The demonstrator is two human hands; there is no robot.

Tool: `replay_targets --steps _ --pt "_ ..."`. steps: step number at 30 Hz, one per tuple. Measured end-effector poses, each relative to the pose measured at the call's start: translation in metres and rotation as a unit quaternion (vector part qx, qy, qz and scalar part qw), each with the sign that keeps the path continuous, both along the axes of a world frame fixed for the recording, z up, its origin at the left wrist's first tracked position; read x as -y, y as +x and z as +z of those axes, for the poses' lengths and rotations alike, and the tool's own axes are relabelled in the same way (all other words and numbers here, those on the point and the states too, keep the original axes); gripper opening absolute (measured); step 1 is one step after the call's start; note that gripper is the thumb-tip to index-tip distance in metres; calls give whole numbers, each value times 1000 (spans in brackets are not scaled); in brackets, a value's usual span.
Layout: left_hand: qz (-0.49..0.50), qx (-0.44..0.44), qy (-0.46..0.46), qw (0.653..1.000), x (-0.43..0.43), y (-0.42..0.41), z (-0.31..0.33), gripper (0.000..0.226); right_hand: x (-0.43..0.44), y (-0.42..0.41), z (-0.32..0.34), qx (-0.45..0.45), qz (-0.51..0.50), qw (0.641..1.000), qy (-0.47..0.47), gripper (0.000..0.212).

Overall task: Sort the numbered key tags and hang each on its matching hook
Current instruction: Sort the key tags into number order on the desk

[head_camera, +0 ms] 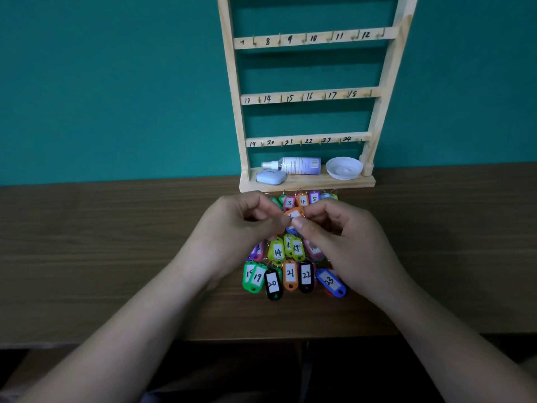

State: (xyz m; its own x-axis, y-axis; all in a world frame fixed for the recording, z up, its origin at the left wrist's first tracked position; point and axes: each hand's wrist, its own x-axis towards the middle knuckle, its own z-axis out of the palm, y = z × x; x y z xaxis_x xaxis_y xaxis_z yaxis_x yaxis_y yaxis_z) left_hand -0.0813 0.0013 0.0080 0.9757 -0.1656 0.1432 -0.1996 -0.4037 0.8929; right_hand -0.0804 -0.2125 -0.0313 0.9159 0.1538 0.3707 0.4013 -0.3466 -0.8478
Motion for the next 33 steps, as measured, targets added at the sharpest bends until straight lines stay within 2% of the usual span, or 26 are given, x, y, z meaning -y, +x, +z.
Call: replay_targets --steps 7,12,17,22,28,33 --pt "-33 -37 38 998 -14 3 4 14 3 1 1 -22 10 999 32 6" --pt "14 -27 94 995 -48 20 8 7 5 1 1 -21 2 999 27 9" --pt "46 -52 240 968 -81 32 4 9 5 1 2 -21 -7 1000 7 8" --pt "77 -72 356 929 -94 38 -5 24 3 1 2 -17 -18 1000 -11 11" --pt "81 -65 399 911 -89 42 -14 21 4 3 2 -14 -29 999 -20 13" --pt "69 -78 388 916 -86 44 -12 19 4 4 1 -10 -31 999 -22 12"
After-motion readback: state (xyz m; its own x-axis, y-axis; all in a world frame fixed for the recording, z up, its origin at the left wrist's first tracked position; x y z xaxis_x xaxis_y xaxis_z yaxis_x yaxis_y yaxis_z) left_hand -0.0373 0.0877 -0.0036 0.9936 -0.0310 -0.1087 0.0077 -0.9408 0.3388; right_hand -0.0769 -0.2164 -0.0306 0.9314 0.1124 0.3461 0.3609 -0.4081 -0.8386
